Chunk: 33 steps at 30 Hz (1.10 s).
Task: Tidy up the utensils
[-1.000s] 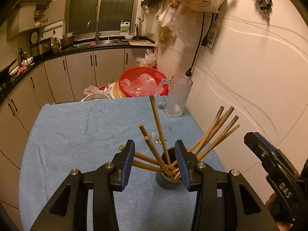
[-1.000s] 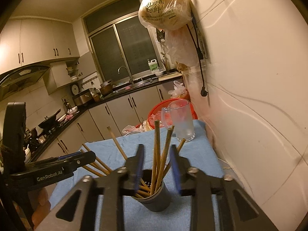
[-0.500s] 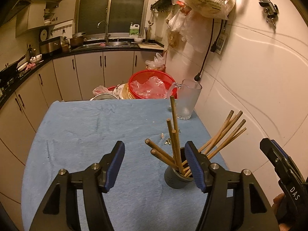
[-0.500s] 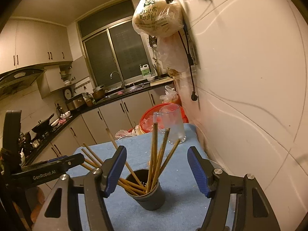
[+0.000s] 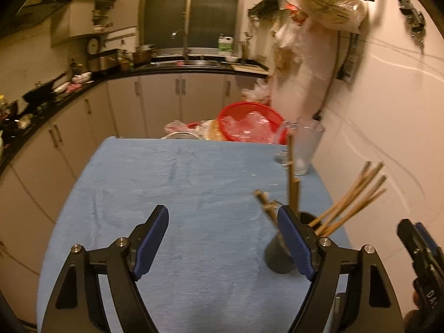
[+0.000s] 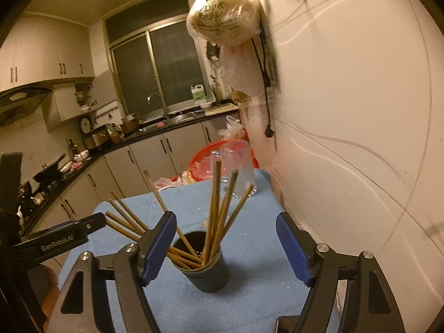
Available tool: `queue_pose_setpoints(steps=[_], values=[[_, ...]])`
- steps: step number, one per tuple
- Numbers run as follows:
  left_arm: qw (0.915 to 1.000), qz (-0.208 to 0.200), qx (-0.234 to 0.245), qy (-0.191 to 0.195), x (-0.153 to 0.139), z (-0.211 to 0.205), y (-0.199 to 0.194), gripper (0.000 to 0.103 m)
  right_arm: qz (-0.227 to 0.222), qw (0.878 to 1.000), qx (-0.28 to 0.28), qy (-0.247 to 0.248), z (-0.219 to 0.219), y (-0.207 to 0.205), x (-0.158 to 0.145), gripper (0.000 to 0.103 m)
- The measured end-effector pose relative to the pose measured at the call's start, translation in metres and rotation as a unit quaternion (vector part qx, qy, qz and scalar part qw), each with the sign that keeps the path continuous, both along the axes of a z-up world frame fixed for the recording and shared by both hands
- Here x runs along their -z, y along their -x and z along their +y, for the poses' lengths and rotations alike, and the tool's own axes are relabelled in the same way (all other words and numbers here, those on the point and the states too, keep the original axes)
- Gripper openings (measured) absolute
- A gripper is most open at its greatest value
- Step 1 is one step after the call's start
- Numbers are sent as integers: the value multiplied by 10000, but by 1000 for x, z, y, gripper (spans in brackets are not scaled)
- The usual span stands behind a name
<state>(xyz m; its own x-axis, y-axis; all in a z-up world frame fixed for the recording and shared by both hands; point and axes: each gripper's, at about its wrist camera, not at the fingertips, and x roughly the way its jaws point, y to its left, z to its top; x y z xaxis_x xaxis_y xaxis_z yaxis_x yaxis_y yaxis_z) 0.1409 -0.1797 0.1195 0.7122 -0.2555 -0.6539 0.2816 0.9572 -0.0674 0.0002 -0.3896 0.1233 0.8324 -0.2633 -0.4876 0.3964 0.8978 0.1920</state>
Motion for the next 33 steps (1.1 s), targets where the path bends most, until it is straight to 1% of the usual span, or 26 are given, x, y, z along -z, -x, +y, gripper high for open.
queue_pose_setpoints(steps=[2,4,9,11,12,14,16,19,23,25,26,27,28,30,33], values=[[9999,-9,-52,-151,7,4,3,83,127,9999,113,30,0,1,5,80],[9994,74,-46,-326,18,8,9,83,327,9990,259,128,4,2,11,81],[9974,304,68,-653,48,22,28,83,620,9968,298,414,22,11,25,83],[9964,175,-26,-825,55,27,39,83,721,9955,328,521,32,15,32,83],[9961,126,-36,-870,57,30,44,85,741,9952,342,548,36,17,35,83],[9951,116,-66,-978,66,36,55,88,796,9941,382,624,43,22,39,83],[9935,169,-63,-1127,74,40,63,89,883,9923,423,760,52,27,46,83],[9891,298,-3,-1439,84,47,73,89,934,9902,504,912,66,41,50,83],[9842,126,-231,-1753,90,63,95,89,726,9915,538,941,87,72,50,83],[9853,92,-237,-1691,90,72,107,89,652,9917,485,997,103,88,51,83],[9869,94,-224,-1594,90,77,113,89,623,9919,449,1007,111,95,52,83],[9877,72,-231,-1542,90,80,118,89,606,9925,328,1005,119,101,52,83],[9874,21,-245,-1562,91,83,124,89,591,9926,270,1031,124,105,52,83],[9860,-69,-243,-1651,93,85,132,89,568,9914,293,1141,130,113,51,83],[9878,19,-153,-1552,97,90,139,89,561,9928,234,1036,131,119,50,84]])
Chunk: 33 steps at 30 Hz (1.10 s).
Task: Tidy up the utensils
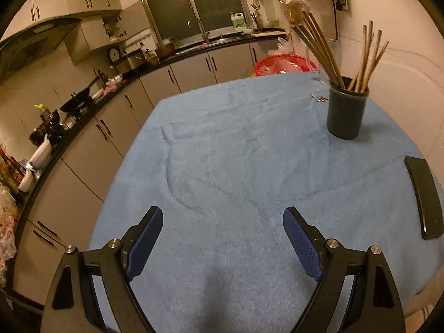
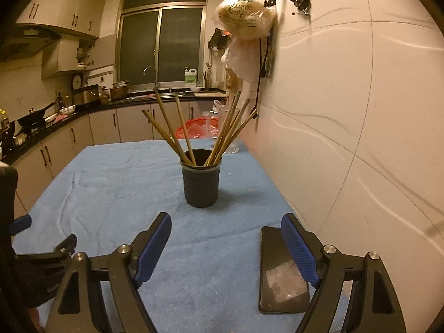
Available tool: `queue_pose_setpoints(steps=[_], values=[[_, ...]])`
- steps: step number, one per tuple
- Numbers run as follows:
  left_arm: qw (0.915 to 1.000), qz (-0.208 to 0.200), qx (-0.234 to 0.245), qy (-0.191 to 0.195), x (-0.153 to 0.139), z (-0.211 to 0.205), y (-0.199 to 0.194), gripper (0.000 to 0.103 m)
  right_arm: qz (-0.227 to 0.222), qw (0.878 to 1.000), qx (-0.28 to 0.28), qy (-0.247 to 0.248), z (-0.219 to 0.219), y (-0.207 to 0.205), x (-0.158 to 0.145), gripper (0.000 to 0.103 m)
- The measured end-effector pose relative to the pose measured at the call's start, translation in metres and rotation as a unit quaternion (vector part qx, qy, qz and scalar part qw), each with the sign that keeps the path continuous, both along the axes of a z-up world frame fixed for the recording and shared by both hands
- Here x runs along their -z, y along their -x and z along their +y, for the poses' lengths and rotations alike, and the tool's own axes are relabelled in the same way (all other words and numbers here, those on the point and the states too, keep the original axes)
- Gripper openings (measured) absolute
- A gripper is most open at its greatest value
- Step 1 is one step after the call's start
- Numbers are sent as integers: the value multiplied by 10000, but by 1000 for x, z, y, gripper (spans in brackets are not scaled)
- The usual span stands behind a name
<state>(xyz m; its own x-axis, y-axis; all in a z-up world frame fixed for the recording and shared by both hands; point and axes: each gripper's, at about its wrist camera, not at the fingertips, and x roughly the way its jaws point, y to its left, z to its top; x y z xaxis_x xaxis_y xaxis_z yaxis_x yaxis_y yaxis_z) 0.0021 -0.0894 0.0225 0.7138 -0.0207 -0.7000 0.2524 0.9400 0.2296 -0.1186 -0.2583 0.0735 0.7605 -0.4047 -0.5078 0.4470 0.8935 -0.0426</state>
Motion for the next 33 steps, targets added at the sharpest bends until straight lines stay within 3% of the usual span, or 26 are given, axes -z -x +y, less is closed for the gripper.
queue_pose_setpoints(steps=[8,33], values=[[9999,-54,35,97,1,0,3,89,74,9999,-108,107,8,-6,4,84],[10000,65,-53,-37,20,-1,-13,89,461,9987,-8,-231,-8,-39,32,84]])
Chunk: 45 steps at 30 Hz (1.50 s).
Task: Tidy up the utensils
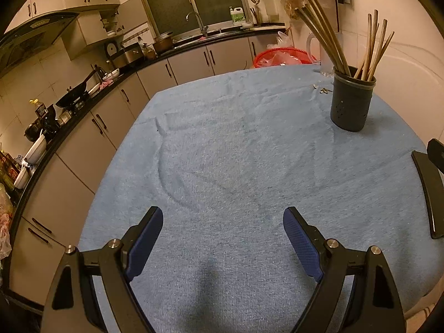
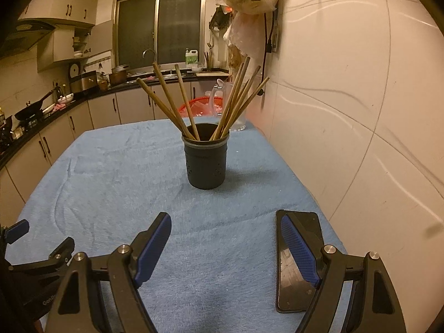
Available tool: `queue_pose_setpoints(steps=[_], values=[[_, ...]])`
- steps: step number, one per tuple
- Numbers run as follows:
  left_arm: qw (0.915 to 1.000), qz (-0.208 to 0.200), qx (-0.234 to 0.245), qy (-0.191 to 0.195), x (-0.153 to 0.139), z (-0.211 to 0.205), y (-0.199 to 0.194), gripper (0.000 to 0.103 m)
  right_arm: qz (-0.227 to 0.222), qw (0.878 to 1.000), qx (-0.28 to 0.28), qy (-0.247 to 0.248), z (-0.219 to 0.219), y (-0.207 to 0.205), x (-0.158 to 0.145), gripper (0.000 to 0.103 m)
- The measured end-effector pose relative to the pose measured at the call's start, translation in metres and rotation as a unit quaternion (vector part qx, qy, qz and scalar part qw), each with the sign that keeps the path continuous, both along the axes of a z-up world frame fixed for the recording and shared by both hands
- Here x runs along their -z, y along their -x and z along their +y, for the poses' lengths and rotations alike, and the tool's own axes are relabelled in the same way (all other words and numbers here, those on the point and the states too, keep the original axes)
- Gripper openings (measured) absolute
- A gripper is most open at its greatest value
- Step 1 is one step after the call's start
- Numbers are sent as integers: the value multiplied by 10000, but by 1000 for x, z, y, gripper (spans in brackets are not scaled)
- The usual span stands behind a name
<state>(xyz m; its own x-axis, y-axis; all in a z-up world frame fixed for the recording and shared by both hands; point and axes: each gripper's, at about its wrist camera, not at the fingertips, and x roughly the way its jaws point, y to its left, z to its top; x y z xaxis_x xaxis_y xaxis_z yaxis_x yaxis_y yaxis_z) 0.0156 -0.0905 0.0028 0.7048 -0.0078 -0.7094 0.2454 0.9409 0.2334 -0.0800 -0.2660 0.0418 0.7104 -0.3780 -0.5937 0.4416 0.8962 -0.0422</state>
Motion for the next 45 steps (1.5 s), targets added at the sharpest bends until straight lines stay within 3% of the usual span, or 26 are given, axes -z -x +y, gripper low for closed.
queue_pose_setpoints(steps=[45], values=[[9999,66,86,4,2,1,1,89,126,9999,-35,-89,2,-7,10,84]])
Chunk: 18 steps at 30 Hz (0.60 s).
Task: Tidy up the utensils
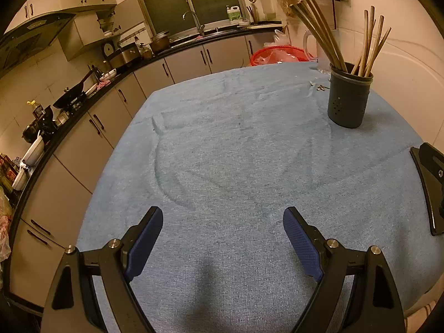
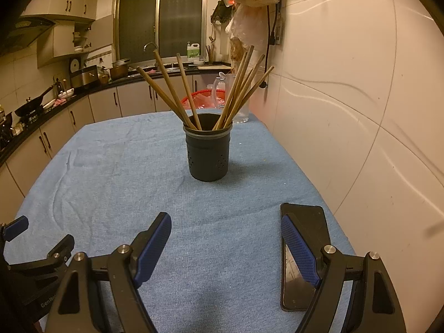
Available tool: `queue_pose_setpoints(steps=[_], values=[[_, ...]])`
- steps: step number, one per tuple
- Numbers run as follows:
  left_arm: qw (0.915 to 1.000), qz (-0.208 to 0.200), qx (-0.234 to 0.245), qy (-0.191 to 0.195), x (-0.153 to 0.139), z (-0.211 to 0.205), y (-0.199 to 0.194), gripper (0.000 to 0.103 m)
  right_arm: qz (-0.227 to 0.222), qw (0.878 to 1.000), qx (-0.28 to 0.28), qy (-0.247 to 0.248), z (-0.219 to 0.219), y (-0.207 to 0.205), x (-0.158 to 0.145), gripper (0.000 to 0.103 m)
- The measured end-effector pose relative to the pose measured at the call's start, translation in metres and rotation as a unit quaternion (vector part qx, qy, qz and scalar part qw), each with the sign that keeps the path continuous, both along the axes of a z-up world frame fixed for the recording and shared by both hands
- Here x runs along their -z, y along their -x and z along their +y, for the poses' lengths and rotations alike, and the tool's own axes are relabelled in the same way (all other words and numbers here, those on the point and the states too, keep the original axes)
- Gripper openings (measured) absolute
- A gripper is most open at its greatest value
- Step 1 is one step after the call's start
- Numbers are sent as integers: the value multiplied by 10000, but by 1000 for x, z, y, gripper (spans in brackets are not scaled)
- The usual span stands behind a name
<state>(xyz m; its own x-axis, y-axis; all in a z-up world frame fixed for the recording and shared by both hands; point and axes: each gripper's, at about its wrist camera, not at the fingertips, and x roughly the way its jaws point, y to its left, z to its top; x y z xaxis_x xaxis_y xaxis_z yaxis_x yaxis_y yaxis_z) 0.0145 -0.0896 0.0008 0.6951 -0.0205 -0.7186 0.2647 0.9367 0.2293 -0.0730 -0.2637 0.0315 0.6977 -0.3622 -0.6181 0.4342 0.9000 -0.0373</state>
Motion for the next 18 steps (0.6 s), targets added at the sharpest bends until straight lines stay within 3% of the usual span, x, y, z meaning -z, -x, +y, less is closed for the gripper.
queue_pose_setpoints(steps=[18], values=[[10000,-22,15,15,-1,2,2,89,13,10000,-2,3,2,0,0,84]])
